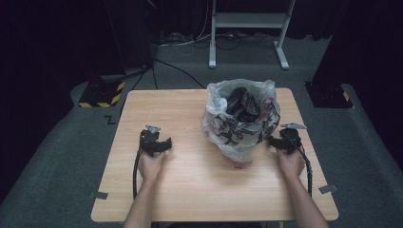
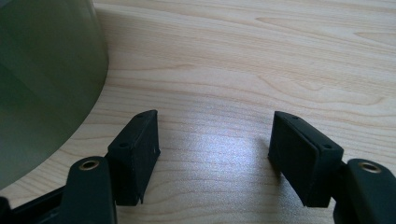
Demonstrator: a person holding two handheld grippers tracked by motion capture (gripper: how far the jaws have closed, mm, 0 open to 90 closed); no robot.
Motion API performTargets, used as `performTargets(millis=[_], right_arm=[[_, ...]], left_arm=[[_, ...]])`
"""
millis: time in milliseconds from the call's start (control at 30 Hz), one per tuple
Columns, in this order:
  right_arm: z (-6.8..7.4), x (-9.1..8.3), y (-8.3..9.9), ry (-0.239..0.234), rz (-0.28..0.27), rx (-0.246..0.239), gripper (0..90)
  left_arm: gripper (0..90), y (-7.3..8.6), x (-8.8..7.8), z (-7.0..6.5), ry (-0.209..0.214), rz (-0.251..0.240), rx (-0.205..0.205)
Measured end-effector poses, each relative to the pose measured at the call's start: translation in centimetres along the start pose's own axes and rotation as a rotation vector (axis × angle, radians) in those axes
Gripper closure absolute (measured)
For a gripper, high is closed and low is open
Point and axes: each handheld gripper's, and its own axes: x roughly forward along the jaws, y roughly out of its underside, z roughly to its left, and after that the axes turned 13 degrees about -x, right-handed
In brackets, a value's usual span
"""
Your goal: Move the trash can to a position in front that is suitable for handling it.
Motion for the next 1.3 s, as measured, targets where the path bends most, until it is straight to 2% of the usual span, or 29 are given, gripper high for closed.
performTargets(millis=[267,300,367,400,433,467,500,533,567,667,767,800,833,867,900,967,1000,1067,1100,1133,1233,1300], right_arm=[[0.0,0.0,0.0,-0.002,0.003,0.007,32.9],[0.0,0.0,0.0,-0.002,0.003,0.007,32.8],[0.0,0.0,0.0,-0.004,0.001,0.005,32.8],[0.0,0.0,-0.1,-0.002,0.003,0.008,32.8],[-0.1,0.1,-0.2,-0.005,0.012,0.010,33.6],[-0.2,0.1,-0.5,-0.009,0.033,0.016,34.6],[-0.4,0.1,-0.7,-0.016,0.043,0.034,34.8],[-0.6,0.2,-0.9,-0.028,0.048,0.058,33.7],[-0.7,0.2,-1.1,-0.034,0.049,0.079,32.2],[-0.9,0.4,-1.7,-0.027,0.036,0.094,30.1],[-0.9,0.5,-2.2,-0.039,0.021,0.109,29.8],[-0.8,0.6,-2.4,-0.044,0.019,0.111,29.8],[-0.8,0.6,-2.5,-0.049,0.011,0.111,29.8],[-0.6,0.7,-2.7,-0.055,0.011,0.111,29.9],[-0.5,0.8,-2.9,-0.059,0.004,0.110,30.0],[-0.3,1.0,-3.3,-0.067,-0.001,0.104,30.0],[-0.2,1.1,-3.4,-0.071,-0.005,0.101,29.9],[0.1,1.3,-3.6,-0.076,-0.012,0.096,30.0],[0.1,1.3,-3.6,-0.076,-0.012,0.096,30.0],[0.3,1.4,-3.8,-0.084,-0.010,0.103,31.2],[0.4,1.5,-3.9,-0.083,-0.016,0.099,31.5],[0.3,1.5,-3.9,-0.087,-0.019,0.100,31.4]], left_arm=[[23.8,-0.1,0.0,0.1,0.002,0.008,0.003],[23.8,0.0,0.1,0.0,0.005,0.000,-0.011],[24.0,-0.1,0.1,-0.1,-0.013,0.003,-0.005],[24.3,-0.1,0.3,-0.3,-0.017,-0.010,-0.026],[24.6,-0.3,0.5,-0.4,-0.031,0.009,-0.016],[25.5,-0.5,0.7,-0.7,-0.035,0.009,-0.024],[27.0,-0.5,1.0,-0.9,-0.023,-0.012,-0.048],[27.8,-0.5,1.4,-1.2,-0.018,-0.007,-0.050],[25.5,-0.5,1.7,-1.4,-0.027,-0.003,-0.028],[24.3,-0.6,2.7,-3.0,0.000,0.012,-0.043],[23.8,-0.4,3.4,-4.7,0.026,0.035,-0.014],[23.4,-0.3,3.8,-5.4,0.045,0.022,-0.039],[23.3,-0.2,3.9,-5.8,0.054,0.047,-0.023],[23.1,-0.2,3.9,-5.8,0.054,0.047,-0.023],[22.8,0.0,4.4,-7.0,0.081,0.058,-0.034],[22.4,0.4,4.9,-8.1,0.103,0.065,-0.045],[22.1,0.4,4.9,-8.1,0.103,0.065,-0.045],[22.6,0.9,5.4,-9.5,0.132,0.067,-0.080],[22.9,0.9,5.4,-9.5,0.132,0.067,-0.080],[22.9,1.2,5.6,-10.2,0.144,0.072,-0.067],[23.2,1.6,5.5,-11.1,0.168,0.078,-0.044],[23.3,1.9,5.6,-11.7,0.189,0.071,-0.060]])
